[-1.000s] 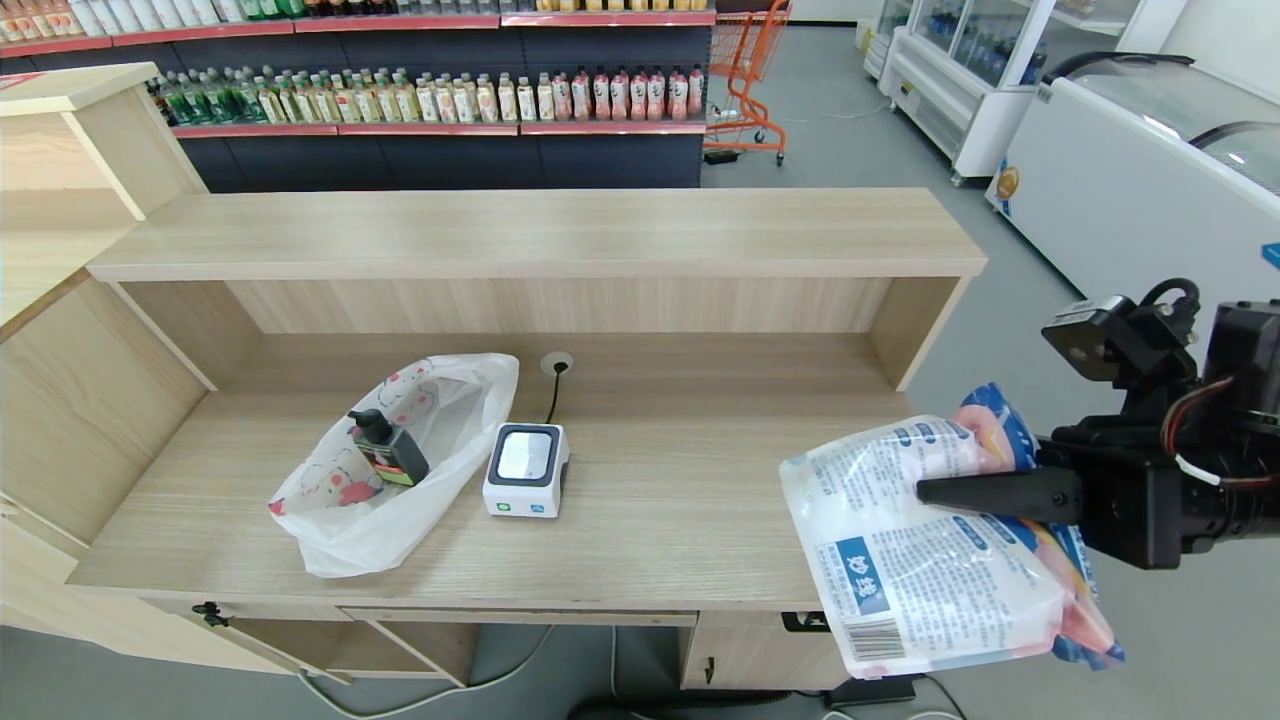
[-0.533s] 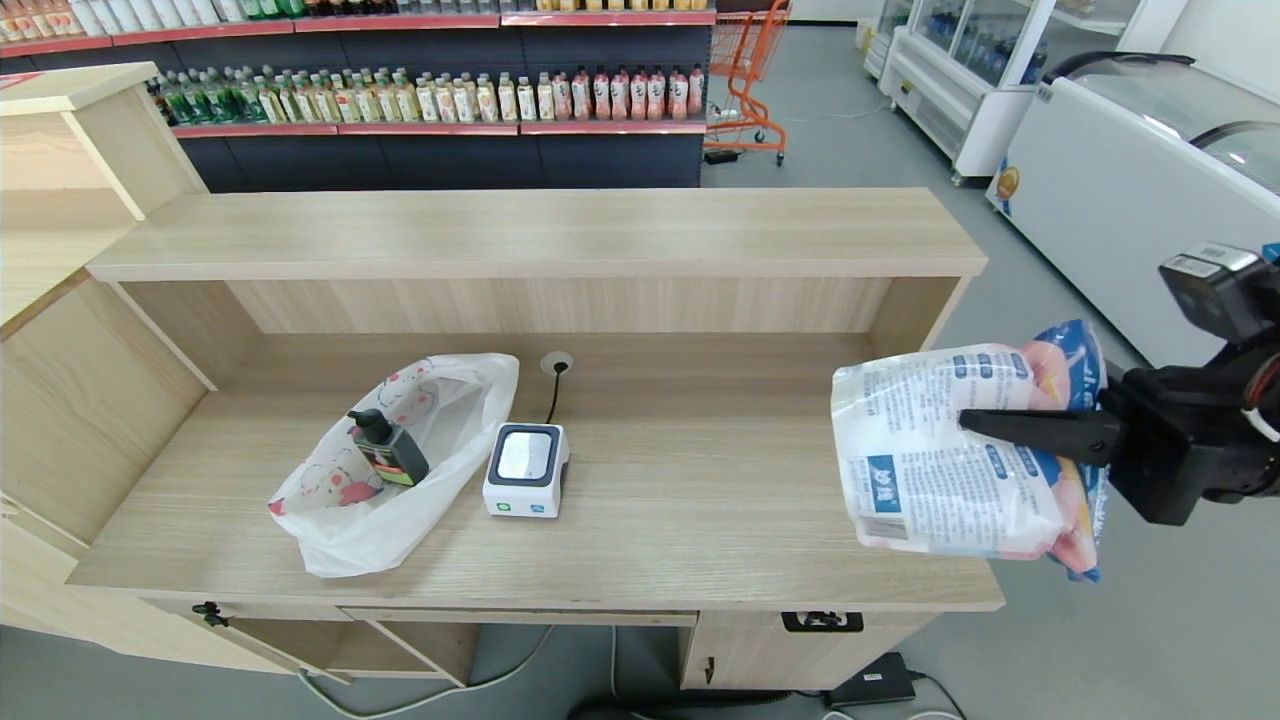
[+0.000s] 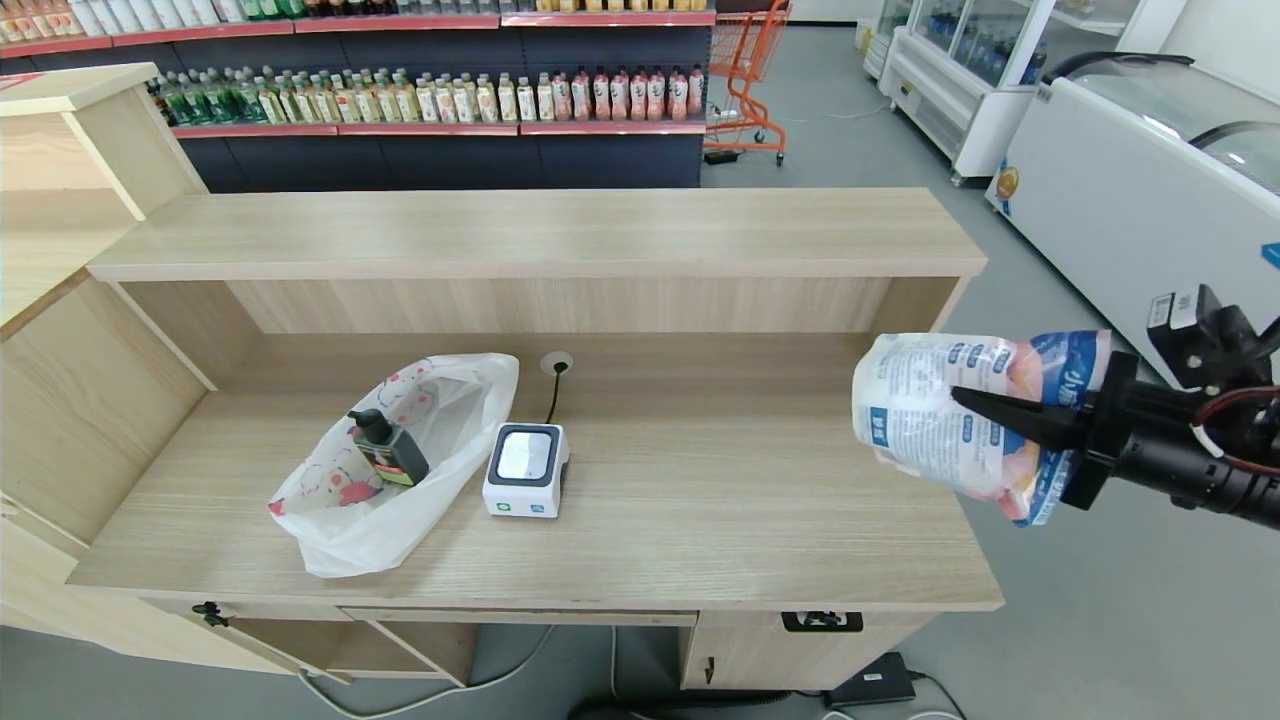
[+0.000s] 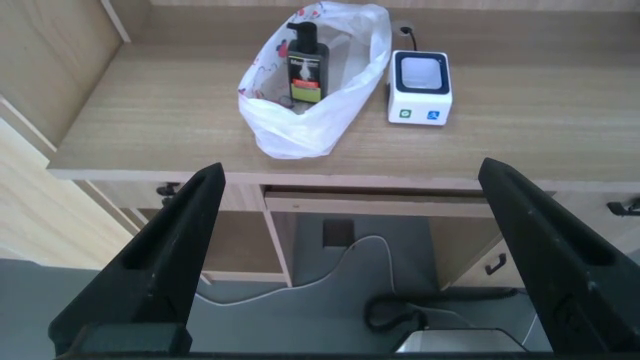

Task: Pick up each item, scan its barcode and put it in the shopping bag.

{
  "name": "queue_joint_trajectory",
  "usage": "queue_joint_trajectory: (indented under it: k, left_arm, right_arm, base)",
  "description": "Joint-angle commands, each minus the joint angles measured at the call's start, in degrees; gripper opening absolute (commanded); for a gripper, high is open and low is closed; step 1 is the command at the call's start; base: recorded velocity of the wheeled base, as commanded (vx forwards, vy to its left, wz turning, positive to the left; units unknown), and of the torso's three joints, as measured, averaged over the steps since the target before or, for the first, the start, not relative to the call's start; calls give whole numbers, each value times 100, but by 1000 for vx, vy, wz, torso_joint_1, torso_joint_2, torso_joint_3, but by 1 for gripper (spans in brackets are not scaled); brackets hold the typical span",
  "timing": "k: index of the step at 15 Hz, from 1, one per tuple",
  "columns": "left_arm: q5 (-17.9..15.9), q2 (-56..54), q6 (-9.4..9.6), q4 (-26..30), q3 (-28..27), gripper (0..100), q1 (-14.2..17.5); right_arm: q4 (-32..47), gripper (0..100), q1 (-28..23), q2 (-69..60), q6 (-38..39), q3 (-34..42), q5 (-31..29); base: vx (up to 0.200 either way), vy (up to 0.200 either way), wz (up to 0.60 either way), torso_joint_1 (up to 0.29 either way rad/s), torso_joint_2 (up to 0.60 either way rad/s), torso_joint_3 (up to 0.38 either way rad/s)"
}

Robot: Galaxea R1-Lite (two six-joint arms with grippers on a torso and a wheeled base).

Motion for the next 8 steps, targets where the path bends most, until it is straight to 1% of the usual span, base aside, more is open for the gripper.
queue_joint_trajectory:
  k: [1, 4, 5, 6, 8]
  left_arm:
    - [0, -1, 2, -1, 0, 100, 1]
    - [0, -1, 2, -1, 0, 100, 1]
    - [0, -1, 2, -1, 0, 100, 1]
    - [0, -1, 2, -1, 0, 100, 1]
    - [0, -1, 2, -1, 0, 100, 1]
  right_arm:
    - [-437, 0, 177, 515, -277, 11, -257]
    - [-569, 0, 168, 769, -1631, 81, -231]
    - [-569, 0, 186, 796, -1956, 160, -213]
    - [-569, 0, 239, 778, -2088, 187, -108]
    - [-578, 0, 327, 752, -2132, 187, -90]
  base:
    - [0, 0, 0, 0, 0, 0]
    - [0, 0, 0, 0, 0, 0]
    - [0, 0, 0, 0, 0, 0]
    - [0, 0, 0, 0, 0, 0]
    - [0, 0, 0, 0, 0, 0]
